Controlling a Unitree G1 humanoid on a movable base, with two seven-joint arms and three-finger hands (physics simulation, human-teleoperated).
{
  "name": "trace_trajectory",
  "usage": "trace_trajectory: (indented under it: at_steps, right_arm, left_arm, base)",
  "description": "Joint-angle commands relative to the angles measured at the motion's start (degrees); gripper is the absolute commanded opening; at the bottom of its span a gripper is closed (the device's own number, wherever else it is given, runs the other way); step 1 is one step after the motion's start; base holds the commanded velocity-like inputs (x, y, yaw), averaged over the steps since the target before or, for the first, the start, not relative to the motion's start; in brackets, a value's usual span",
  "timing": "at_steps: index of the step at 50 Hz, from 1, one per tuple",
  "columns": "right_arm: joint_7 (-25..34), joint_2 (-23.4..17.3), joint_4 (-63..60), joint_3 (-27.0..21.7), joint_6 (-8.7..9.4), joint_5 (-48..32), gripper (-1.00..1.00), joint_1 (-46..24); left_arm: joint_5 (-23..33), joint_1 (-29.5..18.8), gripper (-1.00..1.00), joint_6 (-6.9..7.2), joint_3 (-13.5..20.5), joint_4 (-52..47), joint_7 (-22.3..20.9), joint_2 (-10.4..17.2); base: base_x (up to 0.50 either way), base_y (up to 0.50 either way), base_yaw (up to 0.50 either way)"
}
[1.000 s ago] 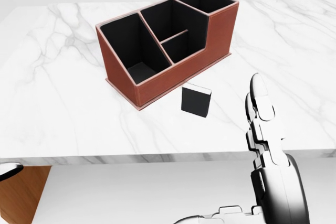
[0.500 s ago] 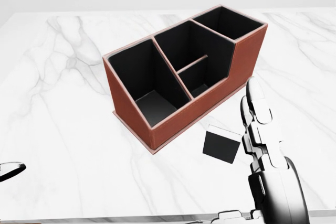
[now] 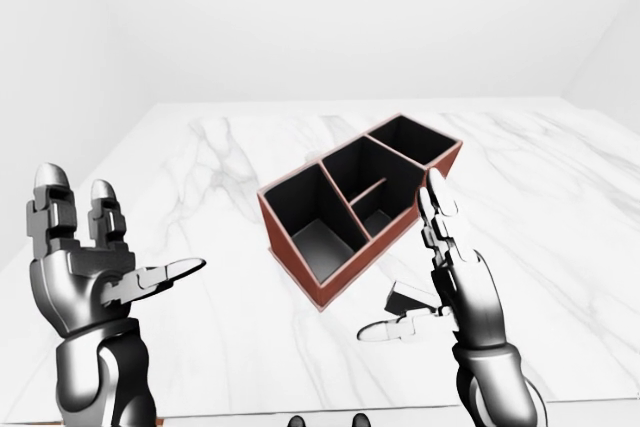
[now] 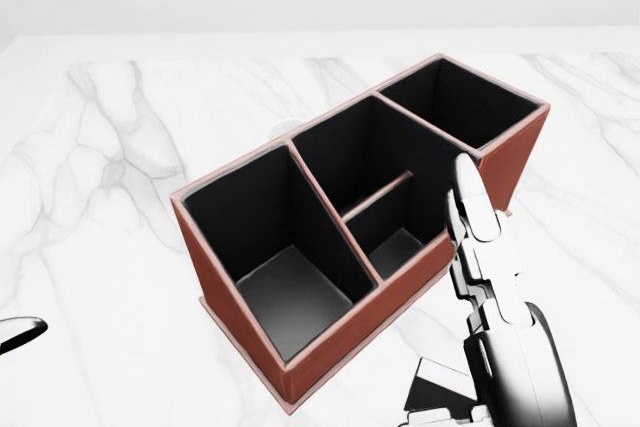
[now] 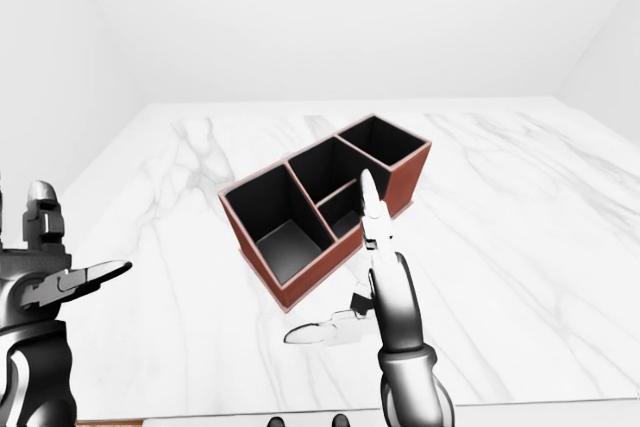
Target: Pick up the book and place it in the left compartment of the caddy.
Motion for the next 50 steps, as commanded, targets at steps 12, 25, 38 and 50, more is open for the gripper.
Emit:
trace_trajectory:
  at_steps: [12,25,38,50]
  right_arm:
    - [0.0,-0.1,-0.2,0.0,0.00,0.0,1.00,0.5]
    - [-0.8,0.4,-4.3,-2.6,0.00,4.4,1.00,3.1]
    - [6.9,1.6,-13.4,-10.6,0.00,1.4,1.00,10.2]
    - [23.9,11.9,-14.0,-22.9,0.00,-6.0,1.00,13.7]
  left_arm:
    - [0.3,0.6,1.00,0.00,-0.1,-0.1,-0.7,-0.7]
    - [-0.1,0.5,1.00,0.00,0.2,0.0,-0.7,-0.4]
    - [0.0,0.6,1.00,0.00,0.1,0.1,-0.9,-0.5]
    - [0.0,0.4,1.00,0.00,0.1,0.2,-0.7,-0.4]
  base:
    - [0.50,0.00,0.00]
    - [0.28,0.00,0.00]
    - [0.00,0.00,0.00]
    - [0.00,0.00,0.00]
